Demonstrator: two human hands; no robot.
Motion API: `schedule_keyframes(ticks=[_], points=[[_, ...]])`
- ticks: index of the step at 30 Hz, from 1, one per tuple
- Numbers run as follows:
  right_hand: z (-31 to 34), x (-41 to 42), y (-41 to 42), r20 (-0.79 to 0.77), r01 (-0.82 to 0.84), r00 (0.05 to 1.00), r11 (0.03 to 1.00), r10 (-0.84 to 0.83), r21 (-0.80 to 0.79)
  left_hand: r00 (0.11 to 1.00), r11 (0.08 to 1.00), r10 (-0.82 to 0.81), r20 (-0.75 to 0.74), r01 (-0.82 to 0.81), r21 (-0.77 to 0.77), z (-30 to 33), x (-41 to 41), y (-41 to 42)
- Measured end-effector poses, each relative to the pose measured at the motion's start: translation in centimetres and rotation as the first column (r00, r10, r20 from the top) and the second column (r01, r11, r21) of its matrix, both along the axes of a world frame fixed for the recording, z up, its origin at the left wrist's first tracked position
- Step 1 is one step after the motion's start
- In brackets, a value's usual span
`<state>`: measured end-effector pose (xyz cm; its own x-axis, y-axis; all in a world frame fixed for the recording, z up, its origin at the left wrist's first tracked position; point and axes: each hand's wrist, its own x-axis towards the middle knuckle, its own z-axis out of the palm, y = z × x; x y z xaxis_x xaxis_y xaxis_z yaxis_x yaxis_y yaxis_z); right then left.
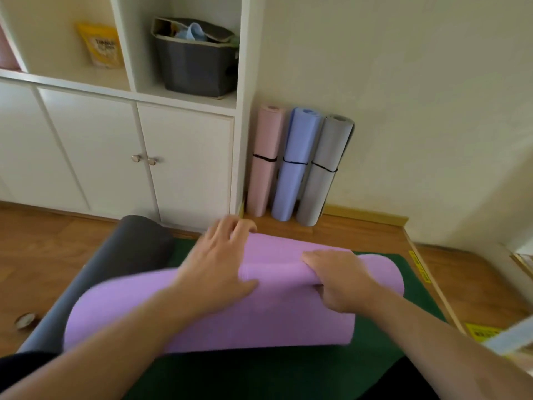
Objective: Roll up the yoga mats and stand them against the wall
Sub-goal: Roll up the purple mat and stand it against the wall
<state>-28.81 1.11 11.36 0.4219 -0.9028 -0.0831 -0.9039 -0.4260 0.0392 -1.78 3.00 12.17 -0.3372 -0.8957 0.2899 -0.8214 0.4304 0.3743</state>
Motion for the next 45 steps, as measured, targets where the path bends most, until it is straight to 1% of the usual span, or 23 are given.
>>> schedule_keyframes(ticks=[1,2,3,4,5,6,8,11,12,14,15,18,20,22,24,25,29,33,35,39,43,45], points=[[-0.2,0.0,0.5,-0.021,-0.015,1.0,0.999,0.014,-0.039,0.977,0.999,0.001,0.213,-0.008,0.035,0.0,1.2,-0.4],[-0.6,0.0,0.9,-0.029,-0.005,1.0,0.996,0.003,-0.086,0.92,0.994,0.001,0.392,-0.042,0.096,-0.1,2.3,-0.6],[-0.8,0.0,1.4,-0.025,0.041,0.999,0.991,-0.045,-0.127,0.856,0.984,-0.011,0.518,-0.083,0.157,-0.6,3.0,-0.6],[-0.9,-0.1,1.7,-0.019,0.096,0.995,0.982,-0.1,-0.164,0.81,0.974,-0.029,0.586,-0.108,0.198,-1.3,3.5,-0.5],[-1.0,-0.1,1.8,-0.02,0.13,0.99,0.971,-0.136,-0.2,0.795,0.971,-0.041,0.605,-0.11,0.211,-2.3,3.6,-0.3],[-1.1,-0.2,1.9,-0.026,0.141,0.988,0.965,-0.15,-0.222,0.802,0.974,-0.049,0.595,-0.094,0.208,-3.1,3.4,-0.3],[-1.6,-0.4,2.0,-0.042,0.143,0.987,0.964,-0.157,-0.224,0.844,0.975,-0.052,0.534,-0.072,0.208,-3.9,2.6,-0.5],[-2.0,-0.6,2.4,-0.097,0.14,0.983,0.977,-0.157,-0.163,0.885,0.953,-0.039,0.464,-0.106,0.283,-4.2,1.8,-0.9],[-1.9,-0.8,2.5,-0.125,0.137,0.98,0.98,-0.156,-0.146,0.889,0.953,-0.023,0.457,-0.119,0.28,-4.2,1.5,-1.0],[-1.7,-0.9,2.6,-0.173,0.122,0.975,0.985,-0.142,-0.122,0.891,0.969,0.023,0.453,-0.132,0.209,-4.4,1.0,-1.3],[-1.8,-0.7,2.6,-0.17,0.109,0.977,0.987,-0.128,-0.115,0.89,0.978,0.044,0.453,-0.13,0.161,-4.3,0.7,-1.4],[-2.2,1.1,2.9,-0.046,0.122,0.991,0.991,-0.124,-0.056,0.872,0.995,0.058,0.486,-0.09,0.042,-4.1,-0.3,-1.4],[-2.7,2.0,2.5,-0.003,0.16,0.987,0.985,-0.16,-0.063,0.887,0.999,0.034,0.46,-0.042,0.006,-4.2,-0.4,-1.5],[-3.1,2.3,2.0,0.046,0.188,0.982,0.978,-0.184,-0.09,0.907,0.998,-0.03,0.42,0.001,0.069,-4.3,0.1,-1.4],[-3.4,2.4,1.7,0.111,0.171,0.981,0.979,-0.16,-0.107,0.925,0.982,-0.06,0.374,-0.012,0.188,-4.6,0.6,-1.3],[-3.7,2.3,1.6,0.117,0.154,0.983,0.979,-0.139,-0.13,0.929,0.979,-0.052,0.366,-0.025,0.203,-4.7,0.7,-1.2],[-4.8,2.5,1.7,0.0,0.129,0.991,0.969,-0.132,-0.21,0.88,0.994,0.001,0.476,-0.053,0.095,-5.5,0.7,-1.1],[-5.1,3.0,2.1,0.017,0.15,0.988,0.955,-0.151,-0.256,0.826,0.994,0.026,0.563,-0.082,0.076,-5.3,1.0,-1.4],[-5.0,3.1,2.2,0.031,0.162,0.987,0.954,-0.16,-0.254,0.823,0.993,0.008,0.568,-0.071,0.09,-5.3,1.1,-1.4],[-4.7,3.1,2.9,0.04,0.168,0.986,0.961,-0.164,-0.221,0.829,0.996,-0.024,0.559,-0.028,0.085,-5.5,1.2,-1.3],[-4.0,2.3,3.5,0.007,0.142,0.99,0.984,-0.142,-0.104,0.81,0.995,-0.054,0.585,-0.005,0.099,-5.3,1.1,-1.0],[-3.8,1.9,3.8,0.051,0.129,0.991,0.991,-0.128,-0.027,0.809,0.993,-0.075,0.583,0.008,0.117,-5.1,1.3,-0.8]])
